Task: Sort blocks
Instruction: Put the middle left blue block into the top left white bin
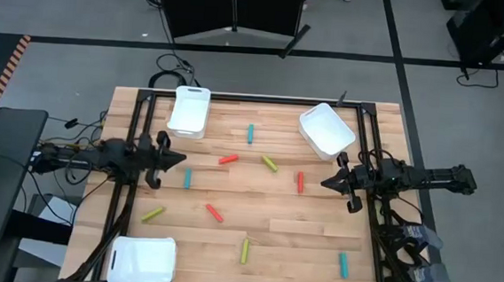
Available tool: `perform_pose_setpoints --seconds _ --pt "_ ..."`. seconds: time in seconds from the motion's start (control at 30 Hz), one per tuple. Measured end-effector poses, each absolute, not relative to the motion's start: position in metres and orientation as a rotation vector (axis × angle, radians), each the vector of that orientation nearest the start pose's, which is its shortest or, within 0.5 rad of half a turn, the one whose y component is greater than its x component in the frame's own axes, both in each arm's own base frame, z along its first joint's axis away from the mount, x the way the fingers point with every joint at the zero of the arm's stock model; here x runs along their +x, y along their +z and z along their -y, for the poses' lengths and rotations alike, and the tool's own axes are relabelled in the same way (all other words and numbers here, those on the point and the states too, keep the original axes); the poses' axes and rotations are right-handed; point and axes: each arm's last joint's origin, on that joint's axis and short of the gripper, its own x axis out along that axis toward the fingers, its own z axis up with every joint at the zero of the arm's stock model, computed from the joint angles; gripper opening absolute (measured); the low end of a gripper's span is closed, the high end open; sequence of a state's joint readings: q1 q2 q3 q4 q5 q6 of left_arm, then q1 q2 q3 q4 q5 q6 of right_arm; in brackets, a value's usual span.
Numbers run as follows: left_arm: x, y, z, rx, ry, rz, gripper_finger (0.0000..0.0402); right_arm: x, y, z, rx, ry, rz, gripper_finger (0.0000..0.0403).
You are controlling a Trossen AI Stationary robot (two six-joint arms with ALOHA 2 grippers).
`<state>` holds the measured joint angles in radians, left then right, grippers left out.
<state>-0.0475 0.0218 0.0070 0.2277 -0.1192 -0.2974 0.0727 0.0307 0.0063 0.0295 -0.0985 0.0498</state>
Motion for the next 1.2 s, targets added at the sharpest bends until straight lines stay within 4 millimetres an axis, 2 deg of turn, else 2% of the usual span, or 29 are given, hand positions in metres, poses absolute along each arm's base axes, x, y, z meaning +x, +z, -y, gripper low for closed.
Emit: perform_pose_setpoints --seconds 0.17,0.3,0.5,0.67,0.8,1.03,1.2 --pt "0.099 0.192 0.001 -0.393 0.022 0.271 0.0006 0.099 0.166 -0.01 0.05 0.171 0.0 0.0029" --pt "0.107 0.197 0.002 -0.392 0.038 0.188 0.0006 0.099 0.166 -0.01 0.05 0.171 0.001 0.0029" --pt "0.123 0.211 -0.002 -0.445 0.211 0.134 0.0006 0.099 0.166 -0.01 0.05 0.171 0.001 0.0029" --pt "0.139 0.22 -0.003 -0.436 0.269 0.057 0.0011 0.099 0.166 -0.01 0.023 0.154 0.002 0.0029" --pt "0.152 0.219 -0.003 -0.457 0.334 -0.078 0.0041 0.099 0.166 -0.007 -0.073 0.061 0.005 0.0029" --pt "0.169 0.208 -0.002 -0.588 0.494 -0.423 0.0127 0.099 0.167 -0.006 -0.108 0.039 0.019 0.0029" --pt "0.179 0.206 0.002 -0.7 0.57 -0.558 0.0178 0.098 0.179 -0.006 -0.101 0.029 0.141 0.0029"
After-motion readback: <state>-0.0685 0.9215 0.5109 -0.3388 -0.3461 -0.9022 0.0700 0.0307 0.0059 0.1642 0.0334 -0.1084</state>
